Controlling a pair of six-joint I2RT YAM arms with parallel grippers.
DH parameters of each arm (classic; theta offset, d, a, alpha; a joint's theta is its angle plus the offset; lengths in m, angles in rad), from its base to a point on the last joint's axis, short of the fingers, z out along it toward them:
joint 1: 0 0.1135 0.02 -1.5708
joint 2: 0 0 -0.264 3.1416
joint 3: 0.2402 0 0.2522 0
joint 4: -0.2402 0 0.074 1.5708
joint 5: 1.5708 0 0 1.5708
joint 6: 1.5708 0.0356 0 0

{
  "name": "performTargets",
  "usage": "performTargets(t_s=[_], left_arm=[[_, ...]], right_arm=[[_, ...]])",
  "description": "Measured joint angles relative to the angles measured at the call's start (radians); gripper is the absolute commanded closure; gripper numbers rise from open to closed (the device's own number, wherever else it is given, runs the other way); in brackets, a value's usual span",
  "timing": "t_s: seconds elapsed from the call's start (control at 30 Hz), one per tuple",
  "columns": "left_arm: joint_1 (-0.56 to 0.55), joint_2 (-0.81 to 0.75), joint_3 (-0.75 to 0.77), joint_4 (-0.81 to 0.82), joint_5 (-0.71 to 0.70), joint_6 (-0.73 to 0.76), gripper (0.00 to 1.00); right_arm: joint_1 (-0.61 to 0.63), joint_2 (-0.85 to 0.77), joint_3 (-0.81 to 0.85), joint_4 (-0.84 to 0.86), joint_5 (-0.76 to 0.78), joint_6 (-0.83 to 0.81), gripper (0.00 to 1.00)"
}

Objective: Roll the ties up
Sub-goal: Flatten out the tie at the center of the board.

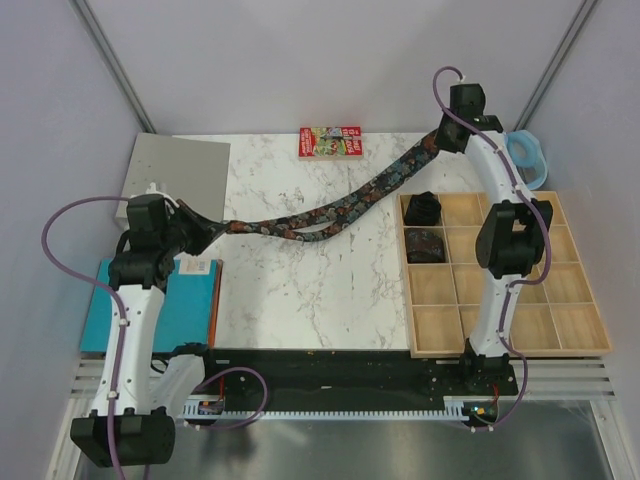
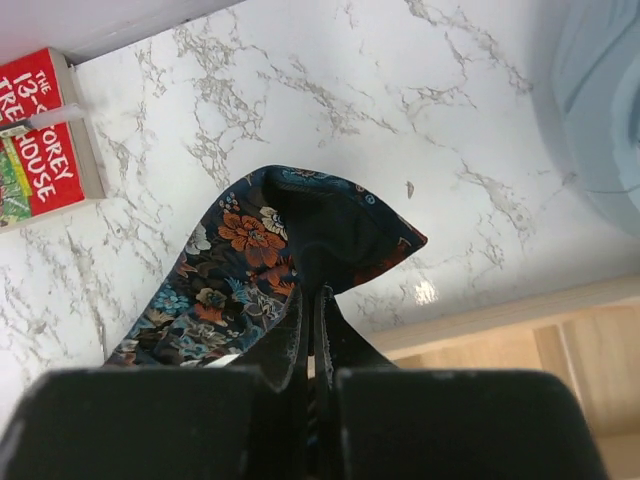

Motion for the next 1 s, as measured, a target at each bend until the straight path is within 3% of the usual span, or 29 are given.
performTargets(t_s=[0.33, 0.63, 0.7, 0.73, 0.8, 0.9, 1.0], left_arm=[[0.029, 0.076, 0.094, -0.079, -0.016, 0.023, 0.98], [0.068, 0.126, -0.078, -0.076, 0.002, 0.042, 0.98], [0.074, 0.136, -0.134, -0.071, 0.013, 0.045, 0.98], [0.076, 0.137, -0.156, -0.070, 0.017, 0.046, 0.98], [0.079, 0.136, -0.208, -0.065, 0.028, 0.046, 0.98], [0.079, 0.136, -0.259, -0.056, 0.048, 0.046, 0.98], [0.079, 0.134, -0.291, -0.042, 0.060, 0.046, 0.98]], right_arm=[[-0.107, 0.008, 0.030, -0.112, -0.076, 0.010, 1.00], [-0.107, 0.220, 0.203, -0.137, -0.078, 0.026, 1.00], [-0.105, 0.267, 0.223, -0.136, -0.081, 0.034, 0.91], [-0.104, 0.284, 0.227, -0.135, -0.084, 0.037, 0.68], [-0.105, 0.319, 0.230, -0.134, -0.093, 0.051, 0.43], [-0.103, 0.350, 0.232, -0.135, -0.098, 0.060, 0.35], [-0.103, 0.351, 0.227, -0.128, -0.111, 0.062, 0.35]])
